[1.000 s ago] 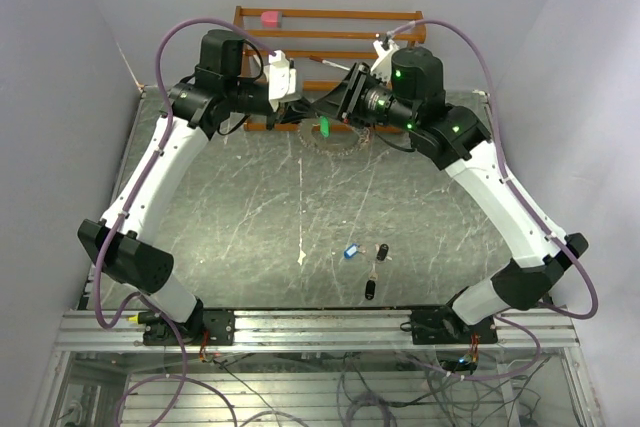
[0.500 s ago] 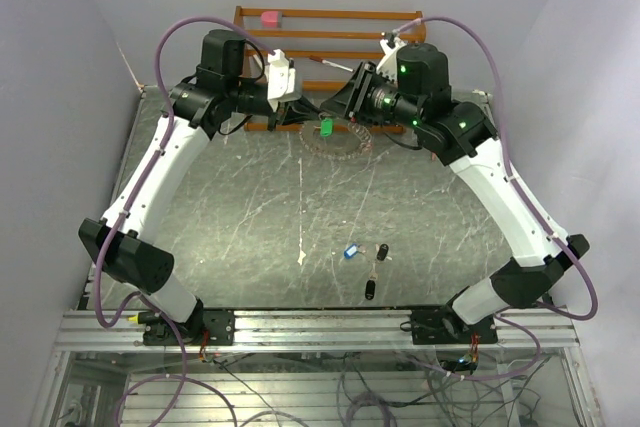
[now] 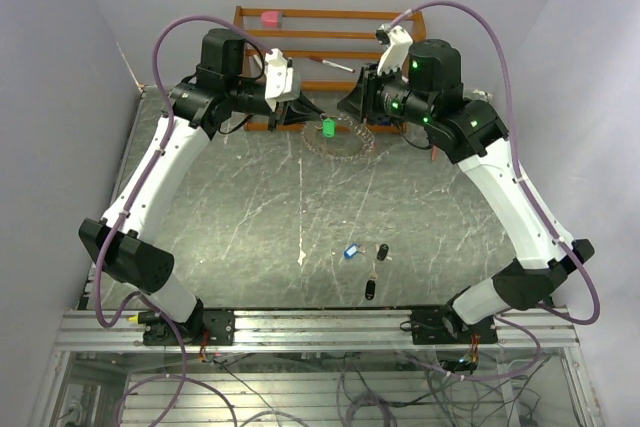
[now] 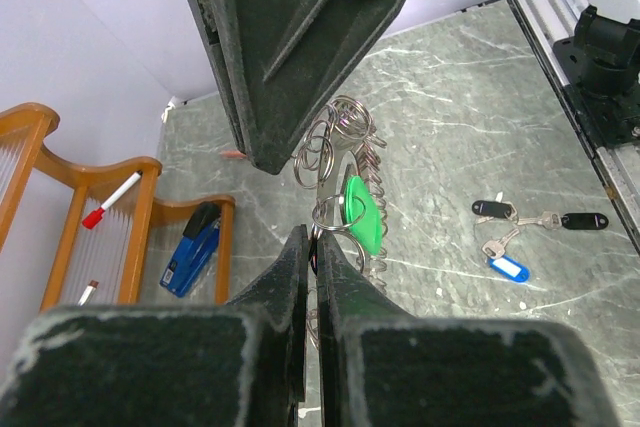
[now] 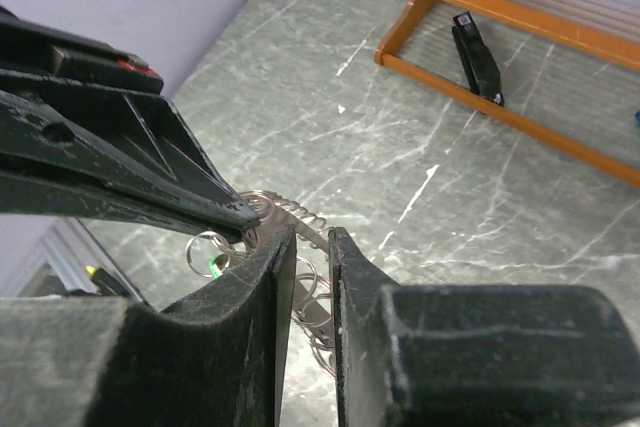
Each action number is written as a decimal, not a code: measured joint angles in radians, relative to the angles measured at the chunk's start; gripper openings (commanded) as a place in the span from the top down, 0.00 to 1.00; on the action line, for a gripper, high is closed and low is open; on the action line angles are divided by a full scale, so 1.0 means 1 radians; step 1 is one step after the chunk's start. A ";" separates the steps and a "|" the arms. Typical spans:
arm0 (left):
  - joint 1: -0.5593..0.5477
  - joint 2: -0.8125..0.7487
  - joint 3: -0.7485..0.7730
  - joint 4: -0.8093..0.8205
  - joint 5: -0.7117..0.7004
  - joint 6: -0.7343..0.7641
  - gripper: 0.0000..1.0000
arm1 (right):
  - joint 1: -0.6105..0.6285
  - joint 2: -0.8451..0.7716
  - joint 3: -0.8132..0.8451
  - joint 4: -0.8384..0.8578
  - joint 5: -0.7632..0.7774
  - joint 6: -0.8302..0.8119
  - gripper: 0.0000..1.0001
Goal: Put the keys on the keyring
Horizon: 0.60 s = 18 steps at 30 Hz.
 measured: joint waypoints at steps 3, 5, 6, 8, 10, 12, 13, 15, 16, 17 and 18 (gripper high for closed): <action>0.000 0.000 0.000 0.002 0.004 -0.003 0.93 | 0.000 -0.003 -0.008 -0.001 -0.012 -0.065 0.80; 0.000 0.000 0.000 0.002 0.007 -0.003 0.93 | 0.000 -0.004 -0.009 -0.001 -0.016 -0.095 0.78; 0.000 0.000 0.000 0.002 0.007 -0.003 0.93 | 0.000 -0.005 -0.008 -0.002 -0.017 -0.105 0.77; 0.000 0.000 0.000 0.003 0.009 -0.003 0.93 | 0.000 -0.010 -0.008 -0.005 -0.016 -0.123 0.75; 0.000 0.000 0.000 0.005 0.010 -0.003 0.93 | 0.000 -0.014 -0.002 -0.013 -0.017 -0.138 0.73; 0.000 0.000 0.000 0.008 0.010 -0.004 0.93 | 0.000 -0.016 0.005 -0.024 -0.020 -0.146 0.71; 0.000 0.000 0.000 0.009 0.010 -0.004 0.93 | 0.000 -0.018 0.006 -0.030 -0.027 -0.150 0.69; 0.000 0.000 0.000 0.009 0.010 -0.004 0.93 | -0.001 -0.021 0.006 -0.046 -0.043 -0.156 0.68; 0.000 0.000 0.000 0.010 0.010 -0.004 0.93 | -0.001 -0.023 0.006 -0.052 -0.049 -0.160 0.67; 0.000 0.000 0.000 0.010 0.010 -0.004 0.93 | -0.001 -0.024 0.005 -0.059 -0.056 -0.166 0.66; 0.000 0.000 0.000 0.010 0.011 -0.004 0.93 | -0.001 -0.026 0.003 -0.063 -0.064 -0.172 0.66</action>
